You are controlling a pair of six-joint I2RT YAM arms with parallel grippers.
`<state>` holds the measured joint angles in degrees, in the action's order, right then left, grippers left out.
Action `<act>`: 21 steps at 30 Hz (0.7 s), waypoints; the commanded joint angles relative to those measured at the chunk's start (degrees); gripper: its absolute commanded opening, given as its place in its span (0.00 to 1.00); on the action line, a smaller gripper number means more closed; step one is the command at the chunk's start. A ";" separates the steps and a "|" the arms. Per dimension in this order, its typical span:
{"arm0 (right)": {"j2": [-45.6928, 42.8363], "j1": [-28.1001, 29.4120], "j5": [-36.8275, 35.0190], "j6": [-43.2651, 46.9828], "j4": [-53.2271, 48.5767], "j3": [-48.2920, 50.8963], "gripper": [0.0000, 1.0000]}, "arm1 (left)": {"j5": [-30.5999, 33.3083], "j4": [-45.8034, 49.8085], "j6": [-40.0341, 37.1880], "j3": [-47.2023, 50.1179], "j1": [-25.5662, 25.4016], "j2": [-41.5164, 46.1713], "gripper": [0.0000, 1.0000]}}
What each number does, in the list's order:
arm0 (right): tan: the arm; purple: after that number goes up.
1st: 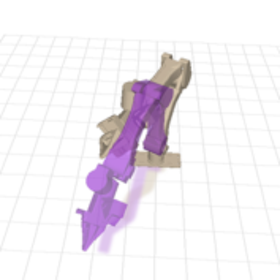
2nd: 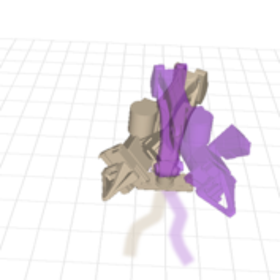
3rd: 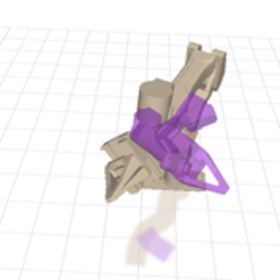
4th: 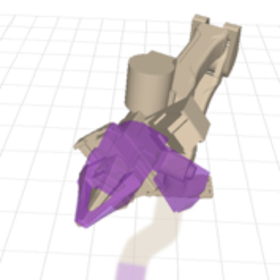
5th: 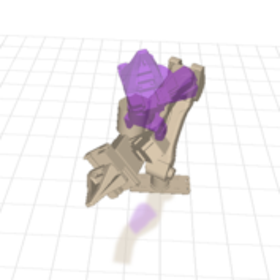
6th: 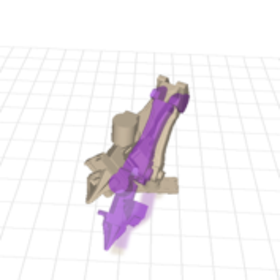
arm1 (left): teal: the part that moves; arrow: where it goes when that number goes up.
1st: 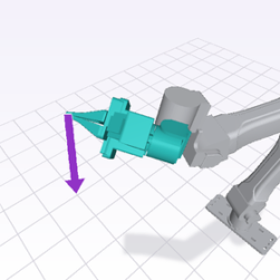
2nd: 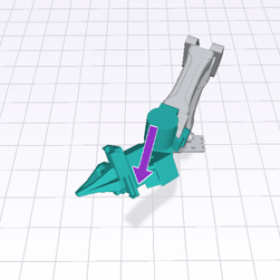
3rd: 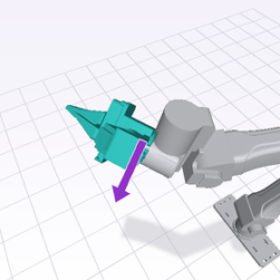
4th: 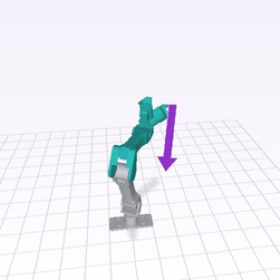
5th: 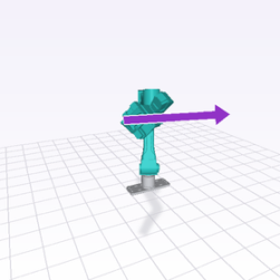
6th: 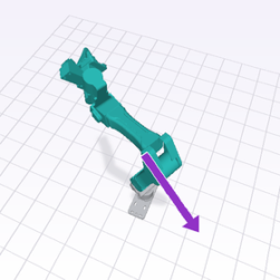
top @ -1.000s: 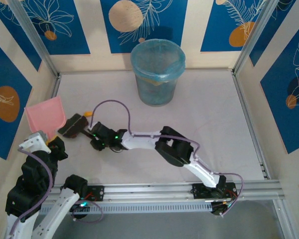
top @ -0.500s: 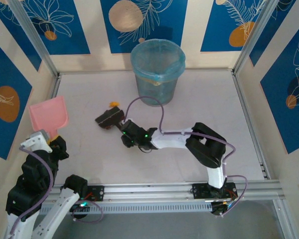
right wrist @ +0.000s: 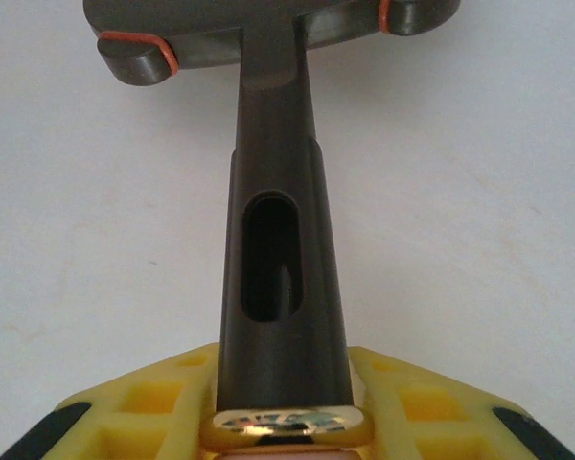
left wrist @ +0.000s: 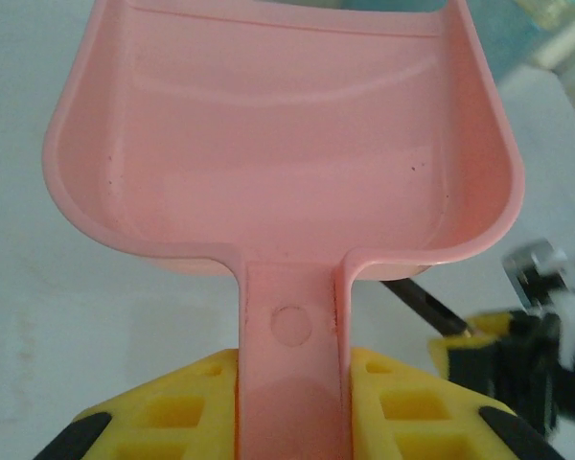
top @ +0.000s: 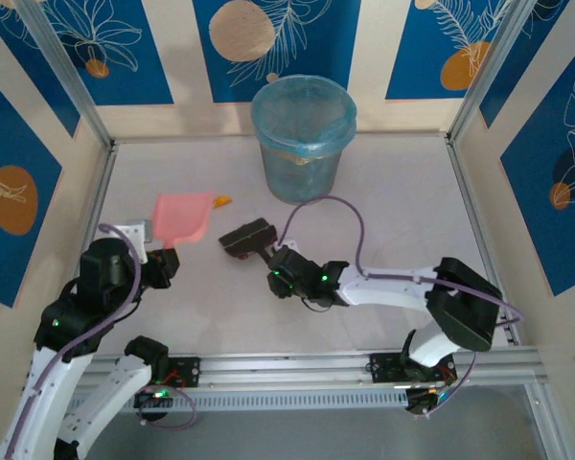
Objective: Sweep away the paper scraps from the table
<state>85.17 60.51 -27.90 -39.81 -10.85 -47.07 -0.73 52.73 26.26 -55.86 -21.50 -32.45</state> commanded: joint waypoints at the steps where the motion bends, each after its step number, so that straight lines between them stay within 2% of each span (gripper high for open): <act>1: -4.24 -4.17 -0.90 -8.79 -9.22 2.75 0.00 | -12.34 -0.52 1.77 1.10 0.32 0.62 0.00; 8: -21.40 -10.53 0.97 -17.01 -16.91 11.59 0.00 | -21.95 -1.72 2.04 2.68 -0.77 -0.39 0.00; 11: -30.92 -13.40 4.32 -19.91 -17.30 15.69 0.00 | -22.21 -2.84 2.27 3.49 -2.90 -0.69 0.00; 13: -35.81 -16.29 6.66 -21.60 -18.60 17.31 0.00 | -20.14 -3.95 3.02 4.28 -5.38 -0.60 0.00; 16: -40.78 -21.92 11.65 -21.86 -21.42 17.72 0.00 | -15.61 -6.03 4.65 5.43 -11.69 -1.77 0.00; 21: -45.01 -28.63 16.80 -20.95 -24.78 16.31 0.00 | -1.58 -9.13 6.45 5.92 -27.94 -7.15 0.00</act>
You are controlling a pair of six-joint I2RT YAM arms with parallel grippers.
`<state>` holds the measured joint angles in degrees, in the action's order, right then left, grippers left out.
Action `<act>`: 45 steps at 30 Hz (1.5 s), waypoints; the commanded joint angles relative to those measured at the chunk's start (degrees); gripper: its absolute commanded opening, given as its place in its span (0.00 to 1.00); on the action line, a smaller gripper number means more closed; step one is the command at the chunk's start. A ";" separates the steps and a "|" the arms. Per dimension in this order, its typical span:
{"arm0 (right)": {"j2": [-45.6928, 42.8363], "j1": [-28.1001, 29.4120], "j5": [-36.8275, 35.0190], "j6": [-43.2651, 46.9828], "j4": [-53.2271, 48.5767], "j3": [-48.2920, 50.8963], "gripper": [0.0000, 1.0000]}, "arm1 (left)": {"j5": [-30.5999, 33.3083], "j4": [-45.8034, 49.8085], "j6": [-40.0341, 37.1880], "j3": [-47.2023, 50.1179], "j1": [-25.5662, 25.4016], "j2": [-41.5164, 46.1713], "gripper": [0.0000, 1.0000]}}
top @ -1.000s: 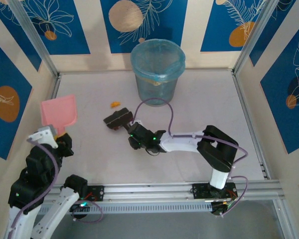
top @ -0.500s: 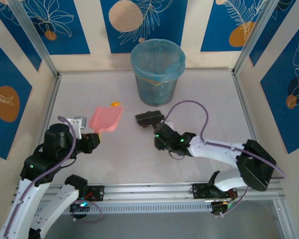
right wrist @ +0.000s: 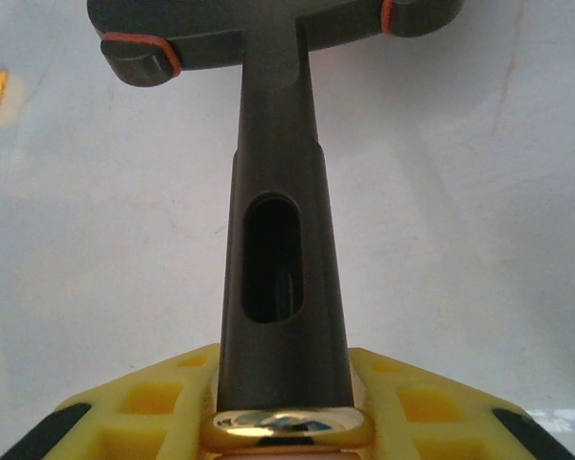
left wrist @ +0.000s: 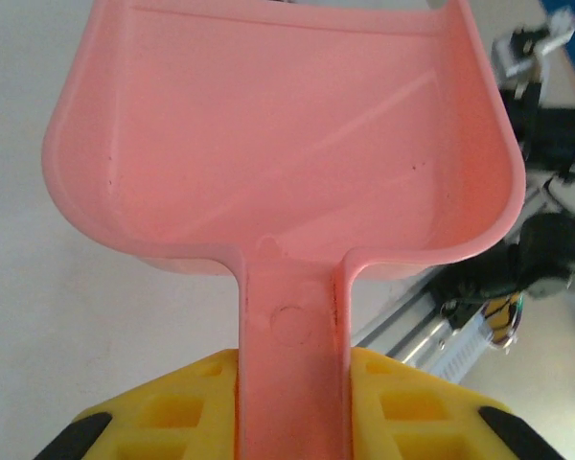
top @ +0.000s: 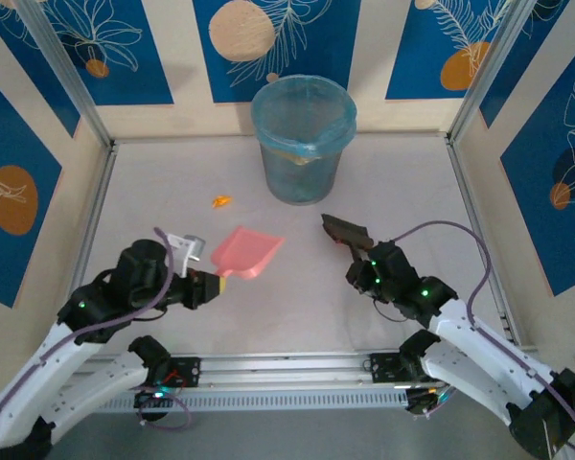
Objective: Sweep away the paper scraps from the table
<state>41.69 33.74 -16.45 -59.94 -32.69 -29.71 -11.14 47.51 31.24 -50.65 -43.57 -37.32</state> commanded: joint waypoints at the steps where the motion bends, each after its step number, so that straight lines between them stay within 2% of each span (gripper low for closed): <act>1: -1.69 -2.50 6.19 -0.55 -3.15 -1.29 0.00 | 10.58 -4.63 1.62 0.92 -8.19 -3.37 0.00; 7: -0.21 -7.73 12.53 0.23 -6.27 -4.80 0.00 | 19.56 -11.38 2.20 3.90 -21.44 -13.72 0.00; 13: -0.83 -10.03 17.41 1.56 -7.51 -8.08 0.00 | 21.29 -20.04 0.84 6.62 -27.27 -26.67 0.00; 18: -0.20 -11.54 17.85 3.03 -11.49 -11.28 0.00 | 23.35 -23.93 -0.53 5.49 -27.77 -37.35 0.00; 26: -2.40 -15.17 19.14 6.72 -14.44 -15.22 0.00 | 24.94 -25.24 -3.10 1.48 -27.70 -45.17 0.00; 30: -0.15 -18.21 13.62 10.79 -16.39 -16.06 0.00 | 26.48 -25.23 -4.99 -0.45 -27.53 -47.34 0.00; 34: 4.48 -18.70 7.72 15.78 -18.28 -18.06 0.00 | 27.04 -24.10 -6.44 -3.18 -27.02 -49.85 0.00; 37: 6.81 -18.18 7.26 18.18 -17.21 -18.54 0.00 | 26.76 -23.86 -7.27 -5.12 -26.48 -51.75 0.00; 41: 11.70 -16.15 -0.52 19.49 -17.24 -19.45 0.00 | 26.32 -23.01 -8.33 -7.99 -25.45 -55.25 0.00; 45: 17.19 -15.22 -3.44 20.55 -16.96 -20.45 0.00 | 26.53 -23.23 -9.81 -8.84 -24.82 -57.31 0.00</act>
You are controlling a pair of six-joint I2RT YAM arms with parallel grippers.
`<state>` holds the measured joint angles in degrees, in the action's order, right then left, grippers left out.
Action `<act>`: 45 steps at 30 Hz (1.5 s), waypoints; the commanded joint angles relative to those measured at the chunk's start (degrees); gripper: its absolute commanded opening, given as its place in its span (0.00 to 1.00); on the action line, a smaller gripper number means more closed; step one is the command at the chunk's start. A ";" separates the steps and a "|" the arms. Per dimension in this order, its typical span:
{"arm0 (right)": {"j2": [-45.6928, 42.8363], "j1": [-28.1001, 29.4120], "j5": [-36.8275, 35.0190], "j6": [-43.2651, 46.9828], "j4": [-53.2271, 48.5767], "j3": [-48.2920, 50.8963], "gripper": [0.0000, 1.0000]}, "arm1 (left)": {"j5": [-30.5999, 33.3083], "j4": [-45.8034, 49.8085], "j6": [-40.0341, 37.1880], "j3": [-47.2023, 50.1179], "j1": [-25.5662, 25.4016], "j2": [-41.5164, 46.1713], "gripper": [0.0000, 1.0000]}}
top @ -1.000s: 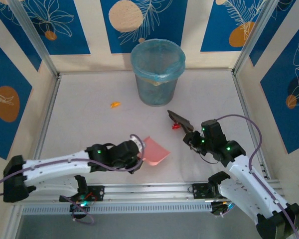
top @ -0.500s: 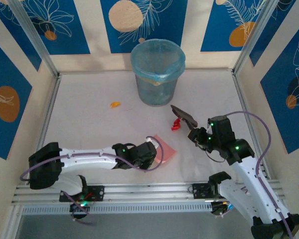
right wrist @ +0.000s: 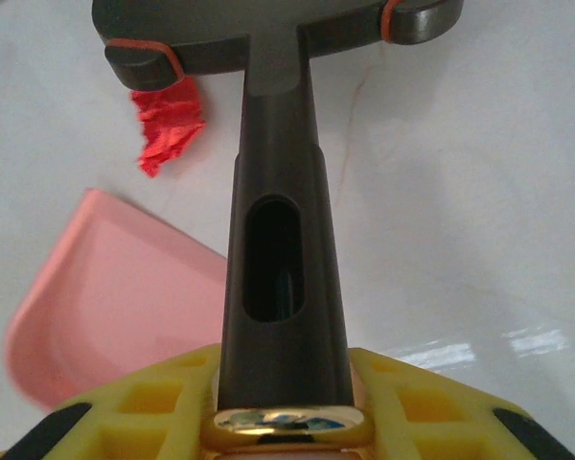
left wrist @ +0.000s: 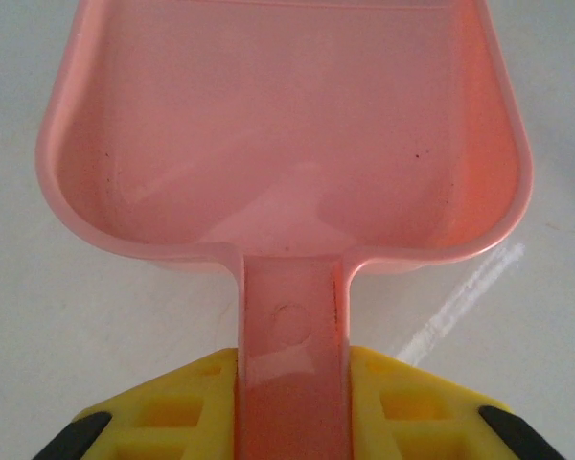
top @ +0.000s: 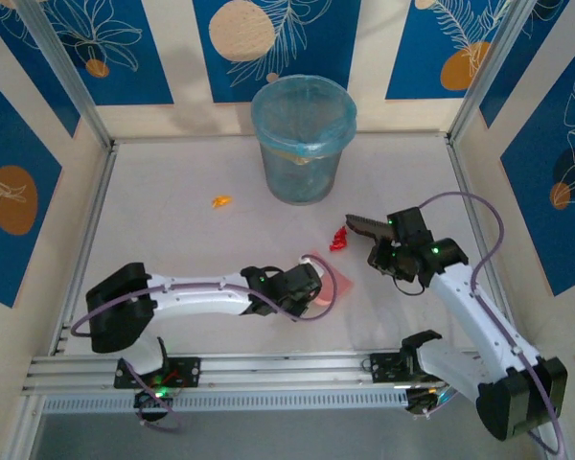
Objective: Sweep away the paper scraps from the table
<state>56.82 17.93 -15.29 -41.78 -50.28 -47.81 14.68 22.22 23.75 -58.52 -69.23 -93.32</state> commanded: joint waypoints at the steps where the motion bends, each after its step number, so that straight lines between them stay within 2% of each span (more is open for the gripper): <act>1: 2.87 0.81 -4.13 2.36 0.73 -2.50 0.00 | 0.79 1.36 -2.52 -0.45 1.01 -1.29 0.00; 6: 5.55 5.89 -4.54 1.72 0.90 -2.91 0.00 | -0.75 -4.10 -2.09 3.79 2.55 -0.38 0.00; 12: 4.50 12.56 -4.84 -1.16 -2.72 -2.67 0.00 | -0.66 -4.99 -1.40 4.64 2.70 -0.11 0.00; 19: -2.53 19.93 -1.54 -7.98 -5.21 1.71 0.00 | 0.10 -4.98 -0.29 5.85 2.70 0.74 0.00; 26: -12.40 25.17 5.78 -15.98 -3.67 5.69 0.00 | 1.03 -5.07 0.68 6.66 2.61 1.31 0.00; 33: -22.55 25.42 10.06 -22.74 1.28 9.77 0.00 | 1.08 -5.77 0.91 7.25 2.24 2.27 0.00; 40: -27.65 23.80 11.27 -28.24 3.15 11.61 0.00 | 1.75 -7.17 1.09 7.90 1.57 2.99 0.00; 45: -30.09 21.10 15.99 -30.25 6.98 12.72 0.00 | 4.43 -9.20 0.83 8.97 0.12 3.79 0.00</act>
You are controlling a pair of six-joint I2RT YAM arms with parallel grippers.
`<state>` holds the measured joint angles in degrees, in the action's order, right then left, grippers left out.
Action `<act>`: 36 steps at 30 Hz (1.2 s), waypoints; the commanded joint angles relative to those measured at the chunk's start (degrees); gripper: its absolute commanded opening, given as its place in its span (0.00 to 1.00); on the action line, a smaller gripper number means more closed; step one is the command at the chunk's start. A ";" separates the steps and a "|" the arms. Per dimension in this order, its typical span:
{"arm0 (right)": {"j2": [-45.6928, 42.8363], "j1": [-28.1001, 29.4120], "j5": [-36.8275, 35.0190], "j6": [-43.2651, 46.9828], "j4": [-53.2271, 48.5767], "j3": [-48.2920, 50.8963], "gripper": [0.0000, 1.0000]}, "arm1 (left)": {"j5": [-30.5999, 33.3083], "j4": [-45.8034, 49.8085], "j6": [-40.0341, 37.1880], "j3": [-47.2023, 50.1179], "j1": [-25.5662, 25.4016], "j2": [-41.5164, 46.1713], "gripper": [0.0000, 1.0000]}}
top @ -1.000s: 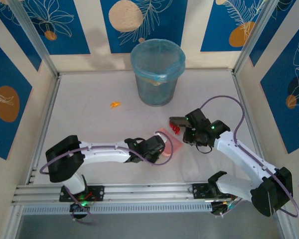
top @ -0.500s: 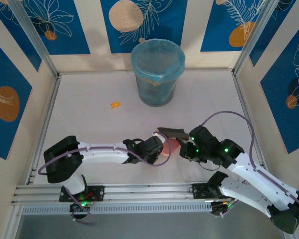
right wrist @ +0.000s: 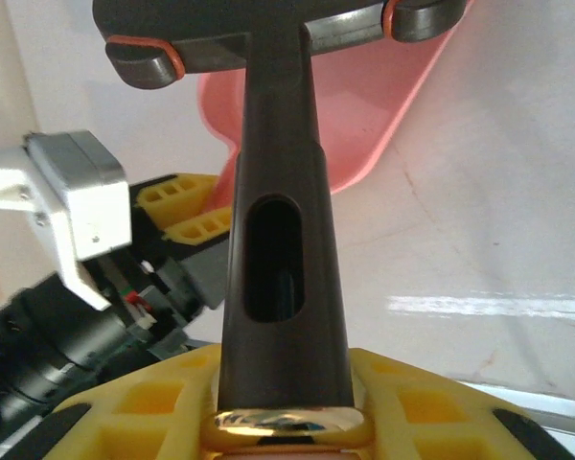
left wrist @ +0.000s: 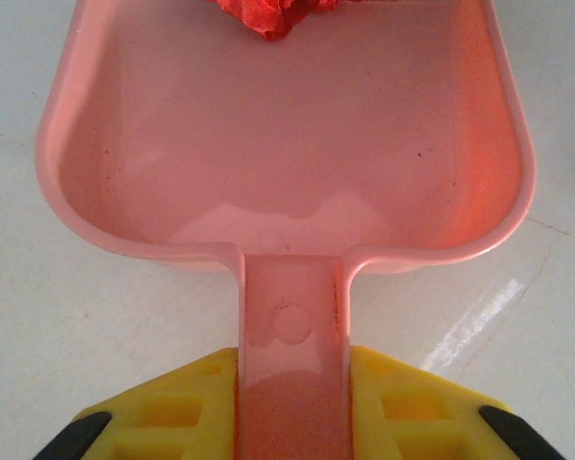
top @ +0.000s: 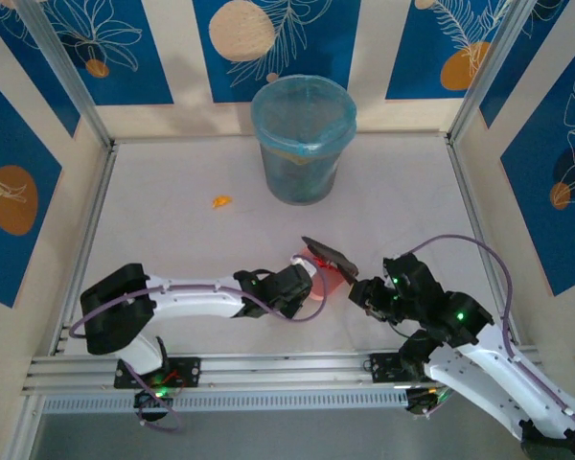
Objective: Sweep away the paper scraps from the table
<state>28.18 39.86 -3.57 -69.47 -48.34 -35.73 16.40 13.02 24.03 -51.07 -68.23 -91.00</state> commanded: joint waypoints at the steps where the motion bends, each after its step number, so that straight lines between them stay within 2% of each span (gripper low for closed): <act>1: -1.47 -0.79 5.39 -3.17 5.80 0.78 0.00 | 3.28 -0.36 0.57 1.79 -1.09 1.74 0.00; 5: -2.10 -0.58 8.66 -5.11 8.04 1.68 0.00 | 4.64 -1.95 0.62 2.73 -1.46 2.70 0.00; 16: -10.54 -0.03 8.28 -9.70 6.39 1.38 0.00 | 6.15 -4.28 0.62 3.51 -2.13 3.34 0.00; 19: -12.69 -0.19 4.45 -9.18 2.34 -0.51 0.00 | 6.32 -6.05 0.41 4.60 -2.37 4.46 0.00; 23: -12.28 -0.99 -4.61 -3.14 -5.22 -5.63 0.00 | 6.59 -9.27 -0.56 6.62 -3.12 6.46 0.00; 27: -9.76 -1.55 -12.34 2.30 -7.32 -7.78 0.00 | 6.94 -12.21 -1.04 8.55 -3.32 8.21 0.00; 36: 0.48 -7.83 -15.21 10.50 -1.06 -6.37 0.00 | 7.59 -16.79 -2.23 11.97 -3.93 12.50 0.00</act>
<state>26.28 32.91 -15.38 -63.79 -53.71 -42.26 22.57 -0.23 23.33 -40.32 -71.40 -80.84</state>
